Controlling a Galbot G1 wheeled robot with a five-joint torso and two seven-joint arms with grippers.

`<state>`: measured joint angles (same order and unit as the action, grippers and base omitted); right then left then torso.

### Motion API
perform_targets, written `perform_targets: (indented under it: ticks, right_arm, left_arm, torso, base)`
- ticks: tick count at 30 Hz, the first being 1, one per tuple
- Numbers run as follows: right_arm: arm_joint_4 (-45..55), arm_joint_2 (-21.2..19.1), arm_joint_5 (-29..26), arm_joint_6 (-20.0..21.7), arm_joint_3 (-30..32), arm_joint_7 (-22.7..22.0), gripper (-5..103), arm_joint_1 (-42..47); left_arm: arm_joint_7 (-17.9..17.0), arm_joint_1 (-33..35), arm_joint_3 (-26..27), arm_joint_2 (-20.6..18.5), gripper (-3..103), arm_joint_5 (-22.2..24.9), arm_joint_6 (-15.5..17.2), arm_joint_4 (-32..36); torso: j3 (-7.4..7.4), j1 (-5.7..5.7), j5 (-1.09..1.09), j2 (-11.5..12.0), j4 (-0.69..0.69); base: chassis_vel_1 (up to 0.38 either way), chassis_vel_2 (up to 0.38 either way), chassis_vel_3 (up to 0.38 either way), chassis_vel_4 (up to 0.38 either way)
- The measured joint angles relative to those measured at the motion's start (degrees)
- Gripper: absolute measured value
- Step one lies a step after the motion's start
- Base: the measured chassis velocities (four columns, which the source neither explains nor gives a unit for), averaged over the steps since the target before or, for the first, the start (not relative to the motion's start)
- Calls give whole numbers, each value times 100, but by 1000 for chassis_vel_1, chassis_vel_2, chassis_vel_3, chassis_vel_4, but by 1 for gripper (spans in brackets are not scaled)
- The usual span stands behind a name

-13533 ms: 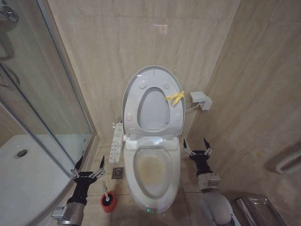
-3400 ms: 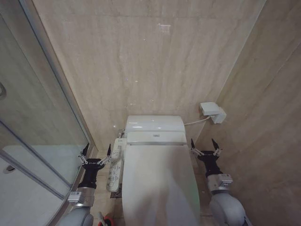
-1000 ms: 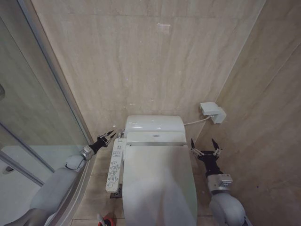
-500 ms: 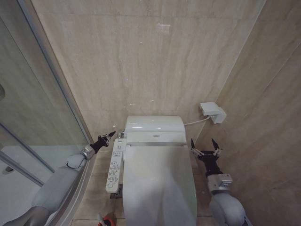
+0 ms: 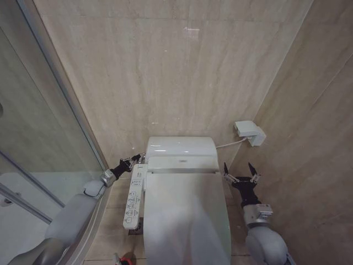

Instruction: Open the toilet lid, clean the toilet bowl with a toilet brush, close the toilet lid, and flush.

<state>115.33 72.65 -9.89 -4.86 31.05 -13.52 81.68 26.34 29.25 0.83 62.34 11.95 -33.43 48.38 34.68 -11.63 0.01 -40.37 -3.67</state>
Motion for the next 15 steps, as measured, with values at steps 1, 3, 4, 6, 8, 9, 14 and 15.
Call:
perform_targets:
  ticks: [1,3,4,6,8,9,14,15]
  right_arm:
    - [0,0,0,0,0,0,100,0]
    - [0,0,0,0,0,0,100,0]
    - [0,0,0,0,0,0,100,0]
    - [0,0,0,0,0,0,100,0]
    - [0,0,0,0,0,0,100,0]
    - [0,0,0,0,0,0,100,0]
    - [0,0,0,0,0,0,100,0]
    - [0,0,0,0,0,0,100,0]
  left_arm:
    - [3,3,-5,13,0,-1,-6,-9]
    - [2,31,16,25,0,-2,-9,-11]
    - [2,31,16,25,0,-2,-9,-11]
    - [13,98,45,37,0,-34,-27,-18]
    - [47,126,82,55,0,-61,-52,-48]
    - [65,134,101,68,0,-76,-74,-83]
    - [139,191,125,78,0,-155,-125,-180]
    - [139,191,125,78,0,-155,-125,-180]
  torso:
    - [0,0,0,0,1]
    - [-1,0,1,0,1]
    - [-1,0,1,0,1]
    - [-1,1,2,-1,4]
    - [-1,1,1,-1,3]
    - [-1,1,1,-1,2]
    - [1,1,-1,-1,1]
    - [1,1,-1,-1,1]
  base:
    - [0,0,0,0]
    - [0,0,0,0]
    - [0,0,0,0]
    - [0,0,0,0]
    - [0,0,0,0]
    - [0,0,0,0]
    - [0,0,0,0]
    - [0,0,0,0]
